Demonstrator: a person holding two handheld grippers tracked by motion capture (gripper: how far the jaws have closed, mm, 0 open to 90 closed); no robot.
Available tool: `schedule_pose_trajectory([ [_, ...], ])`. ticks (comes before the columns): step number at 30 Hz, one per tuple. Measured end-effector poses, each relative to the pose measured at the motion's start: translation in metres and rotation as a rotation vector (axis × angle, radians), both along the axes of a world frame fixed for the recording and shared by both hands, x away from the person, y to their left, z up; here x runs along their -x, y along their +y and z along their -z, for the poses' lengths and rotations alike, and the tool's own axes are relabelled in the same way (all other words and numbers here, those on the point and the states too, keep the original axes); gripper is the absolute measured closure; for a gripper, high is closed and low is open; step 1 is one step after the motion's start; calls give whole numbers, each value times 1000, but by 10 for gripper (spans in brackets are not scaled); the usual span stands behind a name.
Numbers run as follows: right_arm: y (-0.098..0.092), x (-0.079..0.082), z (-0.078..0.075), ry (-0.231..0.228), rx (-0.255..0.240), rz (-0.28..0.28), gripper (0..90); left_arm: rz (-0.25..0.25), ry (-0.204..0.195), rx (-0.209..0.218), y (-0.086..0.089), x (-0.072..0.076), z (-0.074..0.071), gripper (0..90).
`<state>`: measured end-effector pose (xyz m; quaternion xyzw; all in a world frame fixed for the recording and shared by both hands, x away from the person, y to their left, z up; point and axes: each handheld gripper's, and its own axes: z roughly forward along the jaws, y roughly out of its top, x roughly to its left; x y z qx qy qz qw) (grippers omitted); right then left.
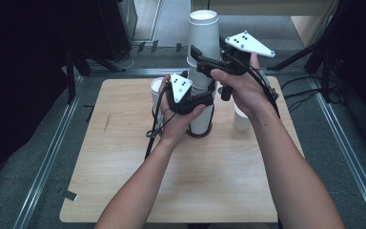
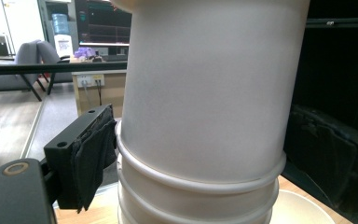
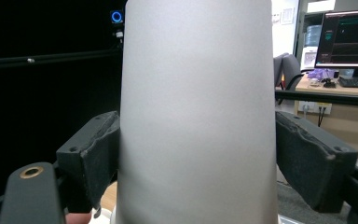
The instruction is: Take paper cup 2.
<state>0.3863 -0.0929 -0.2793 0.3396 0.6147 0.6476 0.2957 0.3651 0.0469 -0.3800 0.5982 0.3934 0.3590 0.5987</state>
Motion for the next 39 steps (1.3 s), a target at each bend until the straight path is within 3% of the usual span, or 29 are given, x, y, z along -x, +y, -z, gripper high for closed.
schedule_pose_trajectory([
  [13,-5,8,-16,-70,-82,26,181,12,9,6,3,0,0,119],
  [28,-13,21,-34,-128,-134,26,182,21,11,19,4,0,1,120],
  [33,-18,22,-34,-131,-141,20,187,22,14,18,4,0,1,120],
  [37,-16,25,-31,-111,-93,22,188,23,12,16,5,0,1,121],
  [39,-16,25,-28,-118,-100,7,187,19,12,13,4,0,1,121],
])
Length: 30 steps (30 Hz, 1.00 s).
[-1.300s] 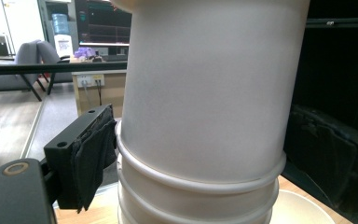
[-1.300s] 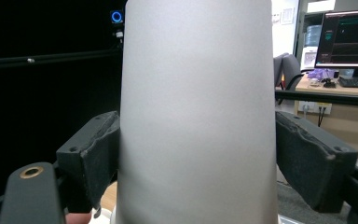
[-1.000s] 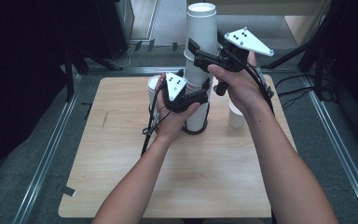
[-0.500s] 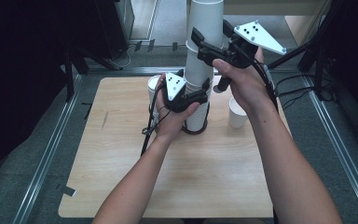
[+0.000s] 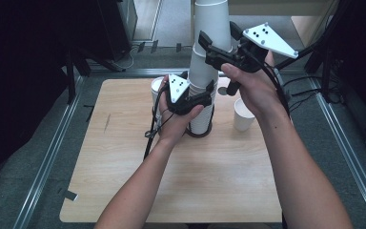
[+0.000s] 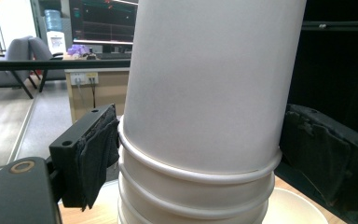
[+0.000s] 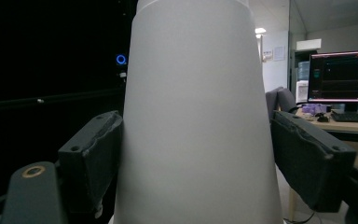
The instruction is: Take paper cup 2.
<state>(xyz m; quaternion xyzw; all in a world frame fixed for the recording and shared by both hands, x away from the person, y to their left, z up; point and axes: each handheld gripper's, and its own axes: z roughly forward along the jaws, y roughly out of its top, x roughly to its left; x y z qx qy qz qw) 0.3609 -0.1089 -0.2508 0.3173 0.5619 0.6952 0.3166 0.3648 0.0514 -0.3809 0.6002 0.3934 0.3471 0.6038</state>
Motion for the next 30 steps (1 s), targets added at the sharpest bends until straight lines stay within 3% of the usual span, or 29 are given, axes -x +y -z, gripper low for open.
schedule_pose_trajectory([
  [30,6,-18,29,93,54,31,177,2,-32,-21,3,4,0,161],
])
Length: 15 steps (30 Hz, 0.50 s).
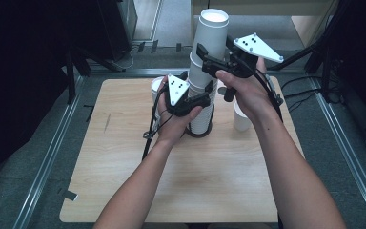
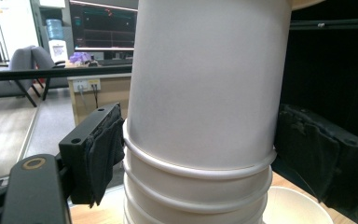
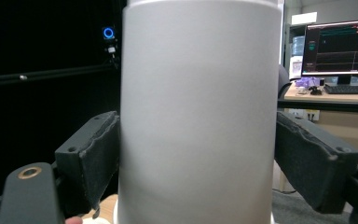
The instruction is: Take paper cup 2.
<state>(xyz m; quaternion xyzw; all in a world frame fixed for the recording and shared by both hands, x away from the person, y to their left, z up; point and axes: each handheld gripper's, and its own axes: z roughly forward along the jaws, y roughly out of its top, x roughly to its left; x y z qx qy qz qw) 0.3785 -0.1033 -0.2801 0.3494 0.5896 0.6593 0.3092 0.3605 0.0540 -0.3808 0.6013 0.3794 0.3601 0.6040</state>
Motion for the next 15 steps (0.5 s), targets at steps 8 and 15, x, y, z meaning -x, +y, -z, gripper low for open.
schedule_pose_trajectory([
  [8,0,2,0,-12,-3,3,278,-1,-9,3,1,1,0,182],
  [15,0,-2,4,39,-1,-21,225,3,-23,-4,1,3,-2,218],
])
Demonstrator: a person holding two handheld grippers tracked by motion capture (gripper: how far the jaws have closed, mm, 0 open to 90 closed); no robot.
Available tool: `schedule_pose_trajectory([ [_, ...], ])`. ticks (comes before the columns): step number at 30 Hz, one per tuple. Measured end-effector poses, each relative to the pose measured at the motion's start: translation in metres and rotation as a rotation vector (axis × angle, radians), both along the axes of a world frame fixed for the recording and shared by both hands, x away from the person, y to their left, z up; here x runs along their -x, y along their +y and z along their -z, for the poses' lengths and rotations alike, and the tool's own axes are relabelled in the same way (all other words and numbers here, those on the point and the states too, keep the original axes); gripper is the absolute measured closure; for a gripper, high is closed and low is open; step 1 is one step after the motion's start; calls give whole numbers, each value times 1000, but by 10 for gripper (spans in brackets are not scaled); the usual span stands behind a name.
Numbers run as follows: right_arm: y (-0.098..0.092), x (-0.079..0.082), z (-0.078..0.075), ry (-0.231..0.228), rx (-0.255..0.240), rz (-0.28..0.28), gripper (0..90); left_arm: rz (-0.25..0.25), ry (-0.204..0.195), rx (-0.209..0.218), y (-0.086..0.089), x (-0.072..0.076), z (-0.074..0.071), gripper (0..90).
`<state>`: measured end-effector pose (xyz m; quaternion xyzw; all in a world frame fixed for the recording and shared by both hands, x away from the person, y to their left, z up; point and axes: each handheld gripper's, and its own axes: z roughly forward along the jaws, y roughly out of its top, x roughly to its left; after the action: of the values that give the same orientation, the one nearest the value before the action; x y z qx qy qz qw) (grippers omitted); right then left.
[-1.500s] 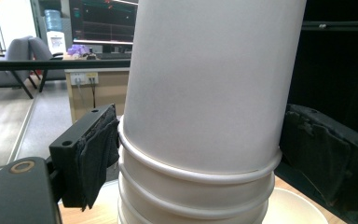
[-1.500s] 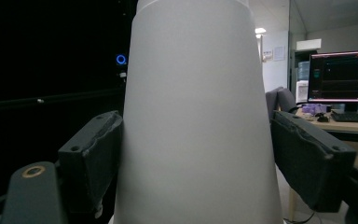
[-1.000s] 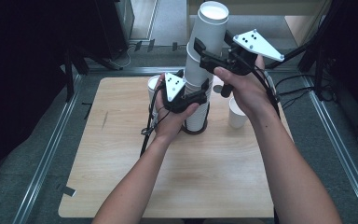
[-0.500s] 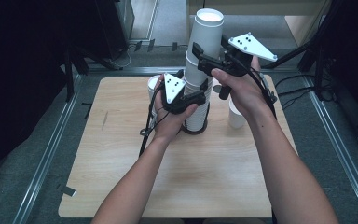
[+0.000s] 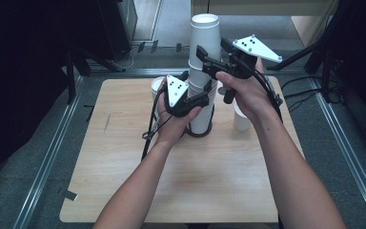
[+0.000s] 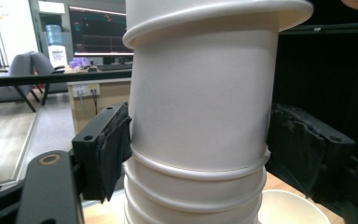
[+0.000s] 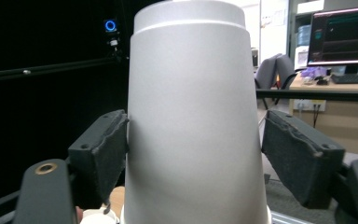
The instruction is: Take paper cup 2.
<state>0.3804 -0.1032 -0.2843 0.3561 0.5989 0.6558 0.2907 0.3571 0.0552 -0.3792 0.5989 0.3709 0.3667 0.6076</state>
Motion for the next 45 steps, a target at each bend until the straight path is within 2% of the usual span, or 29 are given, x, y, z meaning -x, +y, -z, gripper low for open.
schedule_pose_trajectory([
  [4,1,-2,1,9,9,-7,202,1,4,10,0,0,1,217],
  [5,1,-4,2,22,14,-19,187,1,3,9,0,0,1,217],
  [15,6,-15,6,37,43,-38,166,7,-1,7,1,0,1,220],
  [21,13,-24,6,65,53,-46,149,8,-6,0,2,0,1,225],
  [29,16,-22,0,22,69,-11,181,12,-5,4,2,0,1,233],
  [35,14,-14,-12,-26,37,1,186,11,-4,7,2,0,1,234],
  [45,9,1,-27,-75,17,0,189,11,-3,15,3,3,-1,239],
])
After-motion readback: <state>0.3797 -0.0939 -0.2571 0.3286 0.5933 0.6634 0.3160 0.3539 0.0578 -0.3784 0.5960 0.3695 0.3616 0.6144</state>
